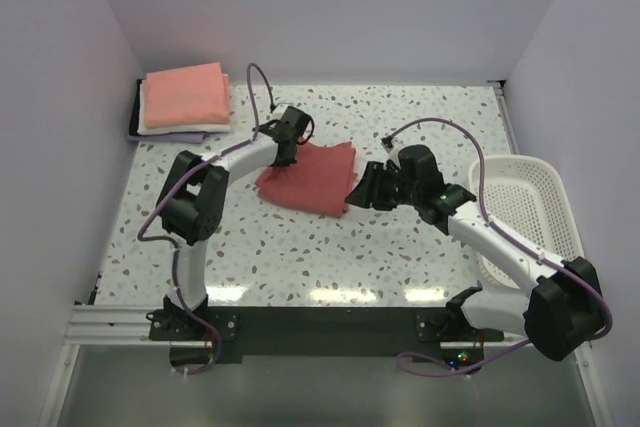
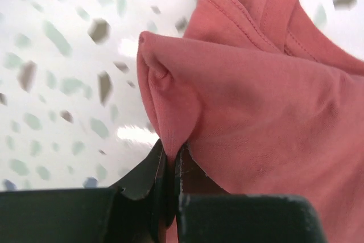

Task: Fold and stack the t-shirts
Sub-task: Neatly place the folded tshirt to the corner

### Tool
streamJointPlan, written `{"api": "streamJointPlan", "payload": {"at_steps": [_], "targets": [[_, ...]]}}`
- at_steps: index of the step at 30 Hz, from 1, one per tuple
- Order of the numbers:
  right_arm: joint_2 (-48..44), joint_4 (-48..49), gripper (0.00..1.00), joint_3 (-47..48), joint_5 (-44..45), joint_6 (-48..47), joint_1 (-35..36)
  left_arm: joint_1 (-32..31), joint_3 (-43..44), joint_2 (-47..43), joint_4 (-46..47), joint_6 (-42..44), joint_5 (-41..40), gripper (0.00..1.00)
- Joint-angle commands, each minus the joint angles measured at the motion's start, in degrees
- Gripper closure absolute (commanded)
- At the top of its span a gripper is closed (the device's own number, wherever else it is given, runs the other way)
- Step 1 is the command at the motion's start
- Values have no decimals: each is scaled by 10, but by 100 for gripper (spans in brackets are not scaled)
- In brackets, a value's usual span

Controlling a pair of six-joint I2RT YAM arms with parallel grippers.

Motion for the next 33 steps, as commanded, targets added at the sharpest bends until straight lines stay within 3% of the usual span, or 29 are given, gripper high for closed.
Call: {"api": "streamJointPlan", "payload": {"at_steps": [1, 5, 9, 19, 33], "targets": [[-12, -24, 53, 3, 22, -23, -3, 12, 102, 35, -56, 67, -188, 100], [-13, -38, 53, 3, 26, -31, -3, 27, 208, 101, -94, 120, -290, 100], [-17, -47, 53, 0, 29, -35, -3, 48, 284, 131, -60, 198, -346, 100], [4, -59, 54, 8, 31, -48, -3, 91, 388, 195, 129, 453, -392, 100], [72, -47, 54, 42, 21, -53, -3, 120, 491, 242, 355, 675, -396, 100]]}}
